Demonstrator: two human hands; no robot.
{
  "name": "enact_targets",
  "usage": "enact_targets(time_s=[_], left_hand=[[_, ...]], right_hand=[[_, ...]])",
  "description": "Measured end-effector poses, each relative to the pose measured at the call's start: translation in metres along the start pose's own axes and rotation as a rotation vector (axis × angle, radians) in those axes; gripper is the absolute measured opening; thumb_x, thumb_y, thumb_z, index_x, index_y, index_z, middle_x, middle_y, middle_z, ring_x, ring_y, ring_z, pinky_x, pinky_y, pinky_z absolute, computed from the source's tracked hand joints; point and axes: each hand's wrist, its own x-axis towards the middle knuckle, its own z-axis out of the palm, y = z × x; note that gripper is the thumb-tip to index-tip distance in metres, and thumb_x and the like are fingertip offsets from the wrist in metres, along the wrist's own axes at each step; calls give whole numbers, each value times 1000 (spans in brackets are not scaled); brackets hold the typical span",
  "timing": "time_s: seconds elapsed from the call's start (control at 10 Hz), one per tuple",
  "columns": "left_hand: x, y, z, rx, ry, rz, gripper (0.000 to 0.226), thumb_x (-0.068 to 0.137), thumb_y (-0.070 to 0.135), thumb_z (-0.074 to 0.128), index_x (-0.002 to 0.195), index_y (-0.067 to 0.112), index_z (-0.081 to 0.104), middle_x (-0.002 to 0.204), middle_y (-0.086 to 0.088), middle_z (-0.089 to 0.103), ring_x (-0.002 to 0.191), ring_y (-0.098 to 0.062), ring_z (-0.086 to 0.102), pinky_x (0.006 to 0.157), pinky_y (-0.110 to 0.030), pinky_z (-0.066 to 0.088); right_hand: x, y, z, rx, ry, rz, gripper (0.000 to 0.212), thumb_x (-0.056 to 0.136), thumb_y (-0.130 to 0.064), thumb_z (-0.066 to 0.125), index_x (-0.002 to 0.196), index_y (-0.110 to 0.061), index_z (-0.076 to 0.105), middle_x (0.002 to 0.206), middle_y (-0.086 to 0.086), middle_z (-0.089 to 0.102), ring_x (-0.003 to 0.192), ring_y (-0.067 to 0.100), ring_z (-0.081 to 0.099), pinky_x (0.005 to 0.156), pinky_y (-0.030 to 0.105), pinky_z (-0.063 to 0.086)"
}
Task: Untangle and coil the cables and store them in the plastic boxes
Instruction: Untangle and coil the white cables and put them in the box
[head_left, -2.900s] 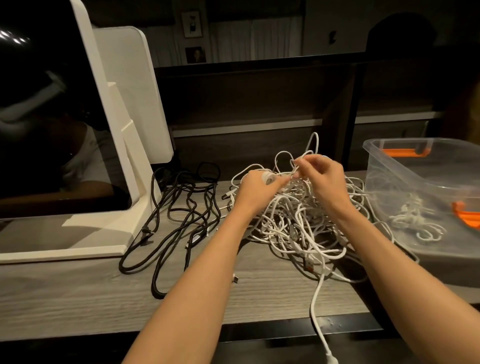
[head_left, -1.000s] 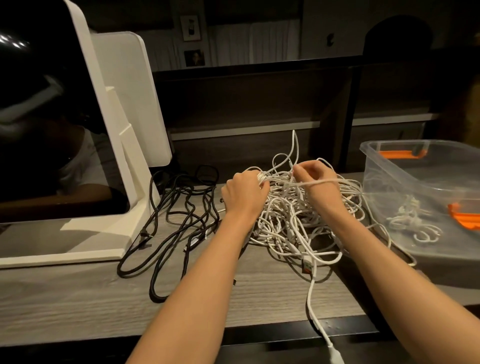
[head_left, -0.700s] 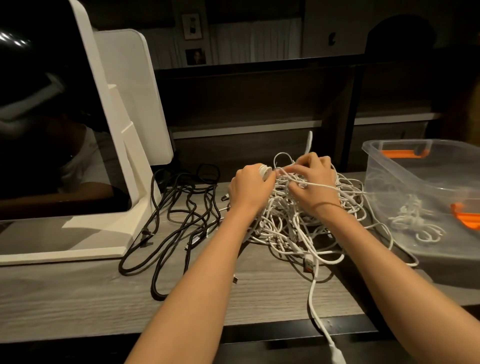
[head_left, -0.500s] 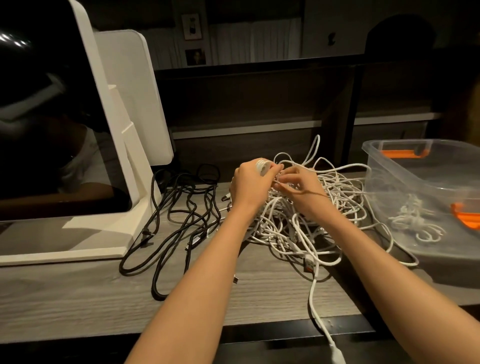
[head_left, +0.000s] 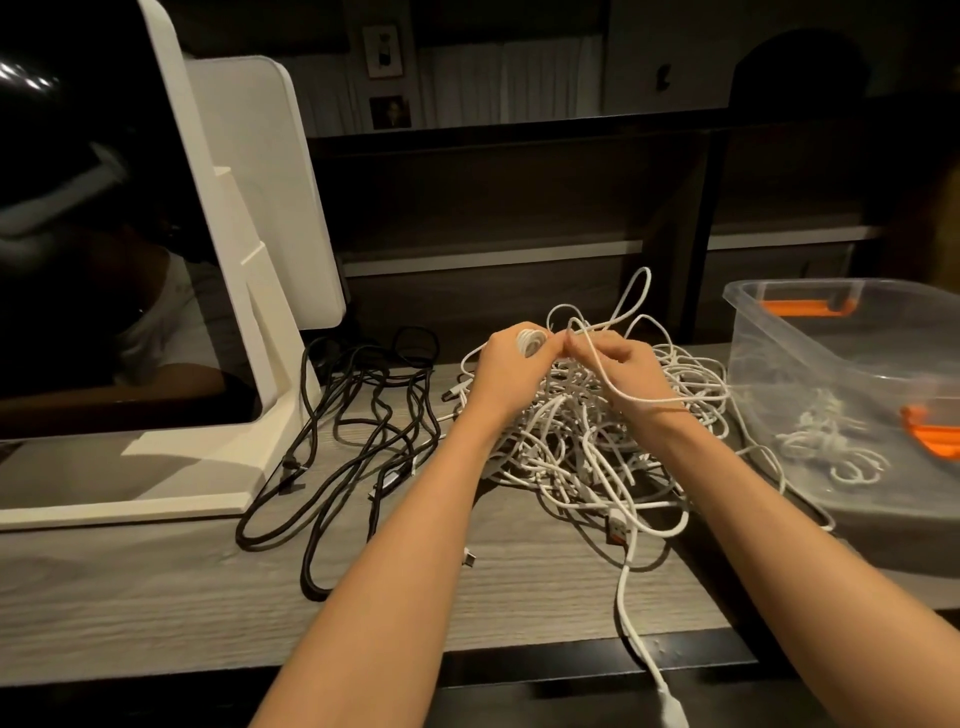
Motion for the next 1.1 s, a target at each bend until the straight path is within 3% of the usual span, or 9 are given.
enact_targets(time_s=[0.1, 0.2, 0.3, 0.5, 0.6, 0.7, 0.8, 1.0, 1.1], left_hand=[[-2, 1, -4, 24, -92, 4, 25, 95, 27, 60, 94, 5, 73, 68, -1, 59, 56, -4, 49, 54, -14, 38], [-5, 0, -3, 95, -258, 24, 14, 89, 23, 68, 99, 16, 74, 84, 0, 70, 67, -5, 62, 64, -20, 50], [-4, -5, 4, 217, -244, -6, 4, 84, 28, 73, 86, 25, 74, 83, 0, 72, 77, -15, 67, 79, -41, 56], [1, -15, 0, 624, -65, -152, 31, 86, 49, 66, 90, 19, 69, 79, 2, 65, 76, -17, 61, 63, -31, 42], [1, -15, 0, 341, 14, -156, 31, 87, 43, 65, 73, 15, 66, 63, 2, 59, 62, -18, 56, 61, -32, 42], [-1, -3, -3, -24, 87, -183, 35, 95, 40, 57, 80, 12, 71, 53, 6, 49, 49, -8, 44, 53, -26, 38], [-3, 6, -6, -191, -20, -273, 43, 98, 47, 50, 90, 10, 68, 53, 9, 39, 45, -5, 33, 45, -18, 28], [-5, 9, -7, -462, -96, -265, 29, 102, 36, 45, 95, 12, 59, 52, 8, 34, 42, -4, 26, 45, -18, 22], [-5, 9, -12, -553, -80, -295, 30, 102, 40, 44, 96, 13, 56, 51, 9, 35, 41, -4, 26, 48, -21, 21]], right_hand=[[0, -5, -3, 134, 88, 19, 25, 97, -9, 50, 80, -18, 65, 81, 1, 61, 68, -1, 60, 67, 17, 48], [-16, -34, -3, 206, 148, -25, 30, 99, -5, 43, 76, -16, 59, 67, -5, 56, 50, -10, 55, 53, 5, 42], [-16, -31, -4, 250, 184, -51, 30, 101, -9, 41, 78, -13, 61, 55, -12, 60, 53, -4, 57, 57, 8, 44], [-13, -32, -10, 617, 266, -78, 17, 103, -20, 39, 102, -15, 55, 105, 4, 68, 104, 16, 67, 79, 26, 55], [-8, -22, -13, 574, 250, 7, 23, 102, -21, 41, 122, -10, 45, 114, 4, 62, 105, 10, 63, 82, 26, 56], [-8, -15, 0, 204, 252, 45, 13, 99, -20, 50, 102, -9, 46, 92, 10, 61, 78, 13, 59, 65, 14, 50], [-11, -17, 10, -126, 247, -73, 26, 93, -27, 60, 79, -6, 54, 66, 1, 51, 60, 11, 48, 56, 13, 39], [-16, -11, 6, -609, -3, -261, 18, 87, -36, 64, 100, -23, 66, 102, 1, 50, 104, 15, 42, 91, 33, 34], [-14, -10, 5, -706, 68, -246, 22, 89, -36, 62, 101, -19, 70, 110, 6, 47, 111, 20, 37, 95, 36, 27]])
